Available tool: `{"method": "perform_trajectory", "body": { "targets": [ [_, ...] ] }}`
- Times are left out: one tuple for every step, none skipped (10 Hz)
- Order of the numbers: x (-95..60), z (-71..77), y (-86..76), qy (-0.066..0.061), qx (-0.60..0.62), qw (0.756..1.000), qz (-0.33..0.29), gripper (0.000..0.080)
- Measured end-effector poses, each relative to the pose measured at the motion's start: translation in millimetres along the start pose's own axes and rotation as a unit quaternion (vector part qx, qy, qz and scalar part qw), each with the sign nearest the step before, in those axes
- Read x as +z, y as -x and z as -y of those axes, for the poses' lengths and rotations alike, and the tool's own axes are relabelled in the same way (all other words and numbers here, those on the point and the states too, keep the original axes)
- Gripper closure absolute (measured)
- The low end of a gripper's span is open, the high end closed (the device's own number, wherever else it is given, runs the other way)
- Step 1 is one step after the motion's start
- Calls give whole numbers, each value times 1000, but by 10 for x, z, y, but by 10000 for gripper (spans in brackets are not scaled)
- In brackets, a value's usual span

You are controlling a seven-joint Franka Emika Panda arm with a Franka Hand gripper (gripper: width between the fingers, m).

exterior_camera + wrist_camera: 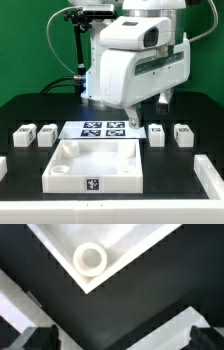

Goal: Assemble one leg

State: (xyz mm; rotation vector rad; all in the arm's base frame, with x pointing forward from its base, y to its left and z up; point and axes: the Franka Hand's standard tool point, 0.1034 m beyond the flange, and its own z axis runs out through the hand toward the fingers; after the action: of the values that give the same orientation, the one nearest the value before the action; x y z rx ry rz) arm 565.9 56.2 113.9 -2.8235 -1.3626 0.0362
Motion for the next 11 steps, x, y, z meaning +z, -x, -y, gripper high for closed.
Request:
{"method": "perform_trajectory", "body": {
  "targets": [
    [6,2,1,0,0,1000,0,150],
    [6,2,2,0,0,1000,0,150],
    [6,2,1,0,0,1000,0,150],
    [7,2,2,0,0,1000,0,150],
    [7,2,2,-1,0,1000,0,150],
    [8,2,2,-1,0,1000,0,150],
    [8,2,2,-1,0,1000,0,150],
    [9,2,2,-1,0,1000,0,150],
    [9,2,2,-1,0,1000,0,150],
    [10,3,2,-1,0,1000,1,150],
    [11,3,3,-1,0,1000,1,150]
  ]
}}
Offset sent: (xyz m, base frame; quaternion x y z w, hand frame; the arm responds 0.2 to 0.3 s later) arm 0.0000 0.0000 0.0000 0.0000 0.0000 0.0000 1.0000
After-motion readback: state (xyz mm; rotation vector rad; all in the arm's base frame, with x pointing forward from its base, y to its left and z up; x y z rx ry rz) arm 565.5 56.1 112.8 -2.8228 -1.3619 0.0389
